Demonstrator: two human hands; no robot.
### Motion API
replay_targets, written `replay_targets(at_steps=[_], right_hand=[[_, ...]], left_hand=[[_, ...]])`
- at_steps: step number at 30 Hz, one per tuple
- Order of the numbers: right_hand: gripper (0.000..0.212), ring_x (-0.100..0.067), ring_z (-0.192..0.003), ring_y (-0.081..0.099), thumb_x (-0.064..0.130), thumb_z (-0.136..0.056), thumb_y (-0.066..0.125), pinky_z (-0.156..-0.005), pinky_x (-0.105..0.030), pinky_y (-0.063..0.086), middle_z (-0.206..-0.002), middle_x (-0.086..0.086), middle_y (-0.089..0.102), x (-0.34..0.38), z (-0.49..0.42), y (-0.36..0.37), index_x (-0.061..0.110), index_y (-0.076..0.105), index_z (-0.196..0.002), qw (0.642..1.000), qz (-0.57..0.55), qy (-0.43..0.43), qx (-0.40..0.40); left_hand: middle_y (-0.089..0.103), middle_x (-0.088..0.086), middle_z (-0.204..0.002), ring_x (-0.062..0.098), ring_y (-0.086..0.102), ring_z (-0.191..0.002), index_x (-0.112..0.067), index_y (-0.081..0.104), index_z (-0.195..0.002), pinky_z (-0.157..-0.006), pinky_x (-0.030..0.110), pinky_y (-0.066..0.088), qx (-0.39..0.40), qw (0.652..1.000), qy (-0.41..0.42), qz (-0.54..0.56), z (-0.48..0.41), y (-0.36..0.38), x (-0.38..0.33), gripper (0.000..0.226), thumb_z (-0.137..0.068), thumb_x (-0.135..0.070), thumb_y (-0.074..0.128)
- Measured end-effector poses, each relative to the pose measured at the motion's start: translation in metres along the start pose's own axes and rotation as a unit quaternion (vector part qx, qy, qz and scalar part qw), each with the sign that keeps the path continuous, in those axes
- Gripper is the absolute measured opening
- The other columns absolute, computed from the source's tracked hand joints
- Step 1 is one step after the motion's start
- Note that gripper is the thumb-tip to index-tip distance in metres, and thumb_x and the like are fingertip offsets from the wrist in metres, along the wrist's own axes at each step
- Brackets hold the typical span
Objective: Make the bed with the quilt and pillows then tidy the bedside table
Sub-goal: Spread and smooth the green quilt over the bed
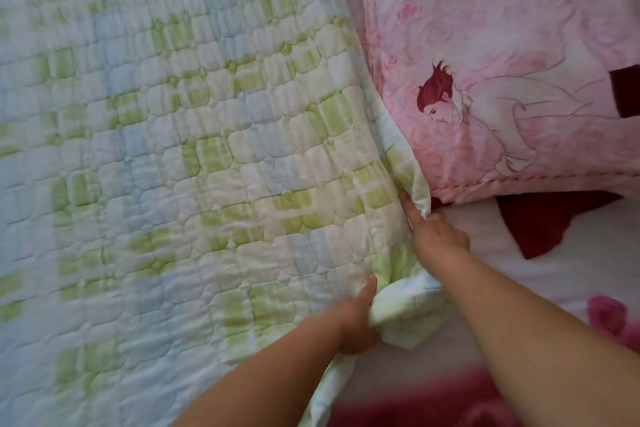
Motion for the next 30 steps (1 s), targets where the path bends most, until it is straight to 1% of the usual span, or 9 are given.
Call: replay_targets(at_steps=[4,10,13,16,17,19,22,25,30], right_hand=[[0.074,-0.032,-0.127,0.043,0.021,-0.098,0.038,-0.097,-0.042,0.039,-0.147,-0.015,0.026,-0.004,0.000,0.000,0.052,-0.009,-0.145,0.999,-0.043,-0.024,0.014],[0.087,-0.036,-0.133,0.037,0.053,-0.090,0.051,-0.106,-0.045,0.035,-0.154,-0.017,0.017,-0.008,0.035,-0.010,0.045,-0.014,-0.147,0.979,-0.193,-0.048,-0.038],[0.093,-0.036,-0.131,0.041,0.065,-0.085,0.048,-0.106,-0.047,0.036,-0.151,-0.015,0.029,-0.026,0.058,-0.010,0.040,-0.016,-0.148,0.948,-0.305,-0.018,-0.090],[0.072,-0.036,-0.131,0.041,0.053,-0.094,0.037,-0.105,-0.042,0.033,-0.150,-0.017,0.035,-0.054,0.070,0.008,0.018,0.013,-0.152,0.874,-0.460,0.092,-0.130],[0.061,-0.036,-0.129,0.043,0.044,-0.096,0.035,-0.103,-0.040,0.034,-0.146,-0.019,0.041,-0.065,0.073,0.018,0.011,0.029,-0.147,0.867,-0.463,0.133,-0.125],[0.041,-0.037,-0.123,0.049,0.021,-0.095,0.043,-0.098,-0.037,0.039,-0.135,-0.022,0.052,-0.080,0.081,0.041,0.004,0.050,-0.132,0.887,-0.419,0.180,-0.068],[0.041,-0.034,-0.112,0.057,0.000,-0.081,0.052,-0.090,-0.032,0.045,-0.120,-0.018,0.062,-0.083,0.089,0.071,0.007,0.058,-0.121,0.892,-0.422,0.161,-0.027],[0.051,-0.025,-0.095,0.063,-0.005,-0.068,0.060,-0.076,-0.029,0.053,-0.106,-0.011,0.066,-0.076,0.088,0.079,0.014,0.059,-0.115,0.844,-0.526,0.104,-0.018],[0.030,-0.004,-0.075,0.064,0.002,-0.071,0.076,-0.056,-0.011,0.050,-0.083,0.006,0.068,-0.059,0.091,0.071,0.023,0.064,-0.090,0.779,-0.624,0.055,-0.026]], left_hand=[[0.032,0.009,-0.154,0.027,0.036,-0.138,-0.031,-0.008,-0.152,-0.110,0.032,0.029,-0.025,0.999,0.013,0.031,-0.003,0.001,0.002,0.097,-0.089,-0.024,0.064],[0.043,0.000,-0.140,0.022,0.048,-0.124,-0.027,0.029,-0.146,-0.100,0.032,0.041,-0.178,0.983,0.029,-0.015,0.021,-0.020,-0.004,0.082,-0.078,-0.032,0.074],[0.054,0.002,-0.102,0.024,0.056,-0.089,-0.016,0.055,-0.104,-0.067,0.034,0.047,-0.347,0.903,0.176,-0.180,0.048,-0.024,-0.020,0.041,-0.068,-0.014,0.075],[0.051,0.002,-0.073,0.022,0.053,-0.053,-0.016,0.051,-0.079,-0.042,0.026,0.026,-0.330,0.830,0.318,-0.320,0.065,0.002,-0.023,0.025,-0.065,-0.013,0.072],[0.053,0.002,-0.077,0.023,0.056,-0.055,-0.017,0.051,-0.083,-0.043,0.026,0.026,-0.295,0.832,0.315,-0.348,0.066,0.014,-0.021,0.021,-0.071,-0.019,0.069],[0.051,0.003,-0.107,0.025,0.059,-0.088,-0.016,0.050,-0.109,-0.054,0.033,0.037,-0.231,0.883,0.199,-0.358,0.066,0.028,-0.015,0.038,-0.081,-0.039,0.062],[0.032,0.001,-0.130,0.024,0.040,-0.117,-0.019,0.035,-0.131,-0.074,0.038,0.047,-0.189,0.922,0.036,-0.336,0.055,0.027,0.004,0.073,-0.076,-0.053,0.069],[0.031,0.002,-0.132,0.024,0.039,-0.118,-0.021,0.032,-0.134,-0.077,0.039,0.049,-0.193,0.923,0.047,-0.328,0.044,0.023,0.015,0.067,-0.081,-0.040,0.067],[0.041,0.001,-0.125,0.024,0.047,-0.112,-0.021,0.044,-0.130,-0.076,0.036,0.045,-0.182,0.931,0.066,-0.311,0.034,0.021,0.015,0.039,-0.091,-0.019,0.051]])
Point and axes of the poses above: each hand's wrist, its own z-axis away from the middle knuckle, its own y-axis out of the palm, x = y × z, the point moved 2 cm from there along -z, towards the middle knuckle
